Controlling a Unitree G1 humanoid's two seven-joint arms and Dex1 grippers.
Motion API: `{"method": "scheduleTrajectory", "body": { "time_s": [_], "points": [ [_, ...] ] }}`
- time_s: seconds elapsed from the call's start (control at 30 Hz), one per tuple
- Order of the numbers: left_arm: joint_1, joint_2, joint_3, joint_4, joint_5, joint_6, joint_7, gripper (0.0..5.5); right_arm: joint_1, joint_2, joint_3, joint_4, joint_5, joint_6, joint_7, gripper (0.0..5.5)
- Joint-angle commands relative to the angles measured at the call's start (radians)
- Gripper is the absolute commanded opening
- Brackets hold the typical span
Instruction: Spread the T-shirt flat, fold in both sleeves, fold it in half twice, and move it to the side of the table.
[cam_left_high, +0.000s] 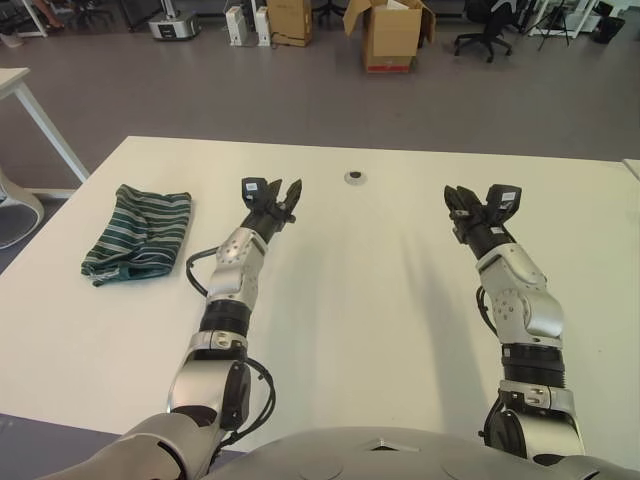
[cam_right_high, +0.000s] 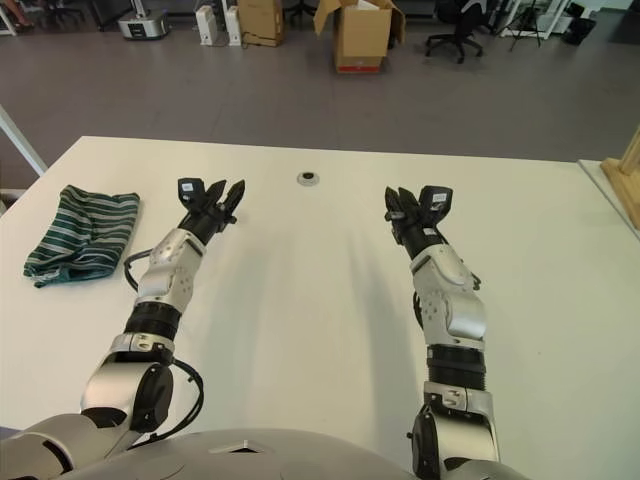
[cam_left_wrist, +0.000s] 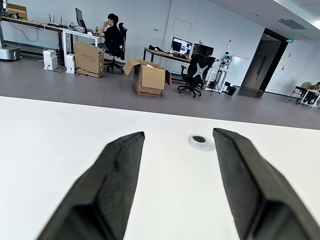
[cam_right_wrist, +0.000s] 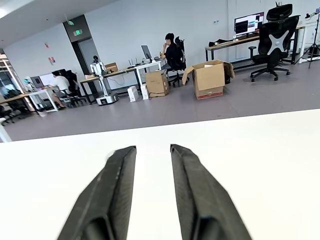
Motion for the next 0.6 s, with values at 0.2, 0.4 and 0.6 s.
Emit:
{"method": "scheduleTrajectory", "body": {
  "time_s": [0.2, 0.4, 0.6],
  "points": [
    [0.038, -0.085, 0.013, -0.048, -0.040, -0.057, 0.024, 2.53, 0.019, 0.067, -0.022, 0.033, -0.042, -0.023, -0.115, 1.27],
    [0.015, -0.095, -0.009, -0.026, -0.039, -0.053, -0.026, 2.53, 0.032, 0.071, 0.006, 0.034, -0.074, -0.054, -0.113, 1.27],
    [-0.002, -0.099, -0.020, -0.002, -0.031, -0.045, -0.037, 2.53, 0.030, 0.094, 0.012, 0.048, -0.081, -0.076, -0.122, 1.27]
  ]
}}
